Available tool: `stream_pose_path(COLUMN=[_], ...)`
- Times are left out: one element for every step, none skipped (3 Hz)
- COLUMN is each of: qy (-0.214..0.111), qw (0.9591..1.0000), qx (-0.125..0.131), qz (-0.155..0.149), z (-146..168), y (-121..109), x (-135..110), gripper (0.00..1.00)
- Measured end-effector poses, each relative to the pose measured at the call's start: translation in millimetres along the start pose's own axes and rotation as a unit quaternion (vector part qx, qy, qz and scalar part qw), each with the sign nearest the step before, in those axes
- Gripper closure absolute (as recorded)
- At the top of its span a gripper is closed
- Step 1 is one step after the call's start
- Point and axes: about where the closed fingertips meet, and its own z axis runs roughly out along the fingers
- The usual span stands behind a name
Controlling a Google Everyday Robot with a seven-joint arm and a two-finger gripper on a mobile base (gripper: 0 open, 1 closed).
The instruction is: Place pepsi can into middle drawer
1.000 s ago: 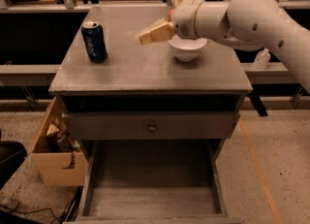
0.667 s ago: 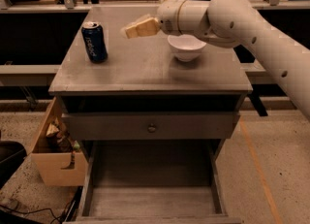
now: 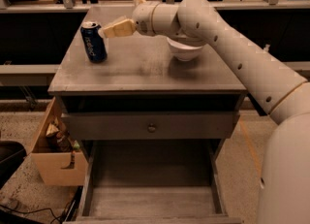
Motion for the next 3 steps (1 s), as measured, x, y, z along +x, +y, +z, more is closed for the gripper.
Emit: stream_pose_path(qy=[-0.020, -0.041, -0.051], qw=[0.9988, 0.9965, 0.9947], qx=[-0.038, -0.056, -0.063], qz=[0.022, 0.047, 0.064], z=[33, 53, 64], y=[18, 38, 56], x=[7, 15, 24], gripper=[0.00, 0.00, 0.00])
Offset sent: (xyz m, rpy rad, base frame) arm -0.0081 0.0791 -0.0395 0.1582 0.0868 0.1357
